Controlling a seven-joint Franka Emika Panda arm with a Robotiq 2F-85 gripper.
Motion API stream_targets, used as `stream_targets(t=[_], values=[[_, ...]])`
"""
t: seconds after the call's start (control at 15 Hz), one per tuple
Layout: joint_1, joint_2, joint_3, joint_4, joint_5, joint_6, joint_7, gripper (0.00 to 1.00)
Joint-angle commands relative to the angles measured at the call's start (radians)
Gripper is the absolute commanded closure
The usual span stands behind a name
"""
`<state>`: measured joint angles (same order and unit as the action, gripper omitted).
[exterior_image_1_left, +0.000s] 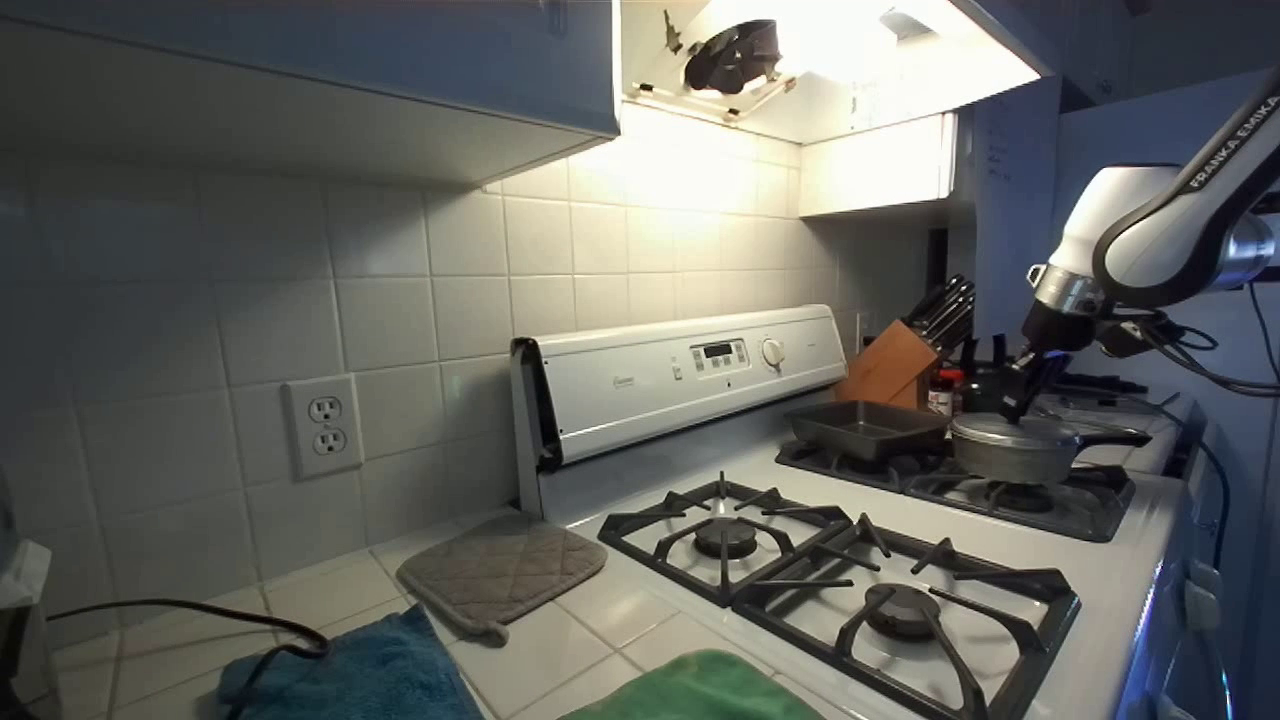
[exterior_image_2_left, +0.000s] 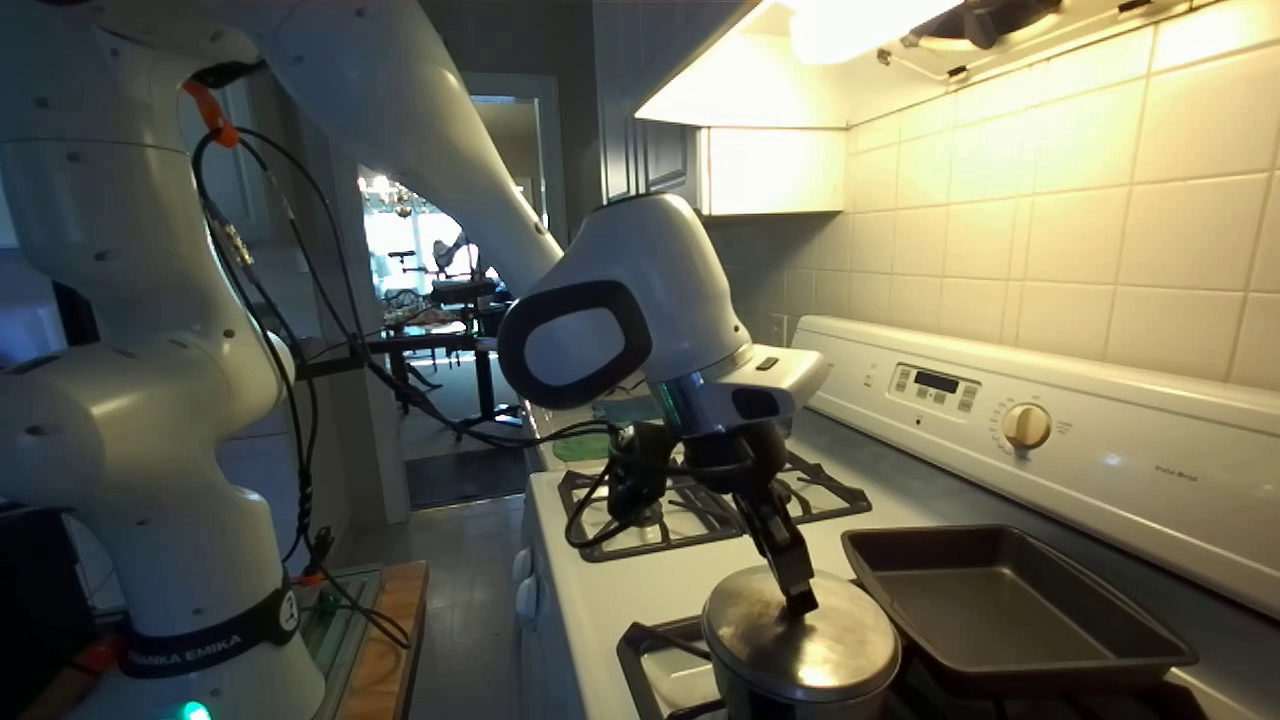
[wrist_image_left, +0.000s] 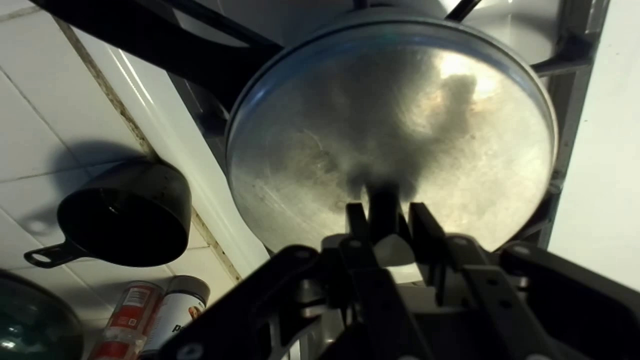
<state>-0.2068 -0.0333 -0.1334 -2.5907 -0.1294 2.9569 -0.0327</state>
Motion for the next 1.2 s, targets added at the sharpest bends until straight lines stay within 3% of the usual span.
stream_targets(t=[0.0, 0.53, 1.13], values=[[0.009, -0.012, -0.011, -0.02, -0.008, 0.029, 0.02, 0.94], [0.028, -0.101, -0.001, -0.049, 0.012, 0.008, 0.006, 0.94], [-0.009, -0.174, 0.001, -0.086, -0.016, 0.004, 0.033, 0.94]])
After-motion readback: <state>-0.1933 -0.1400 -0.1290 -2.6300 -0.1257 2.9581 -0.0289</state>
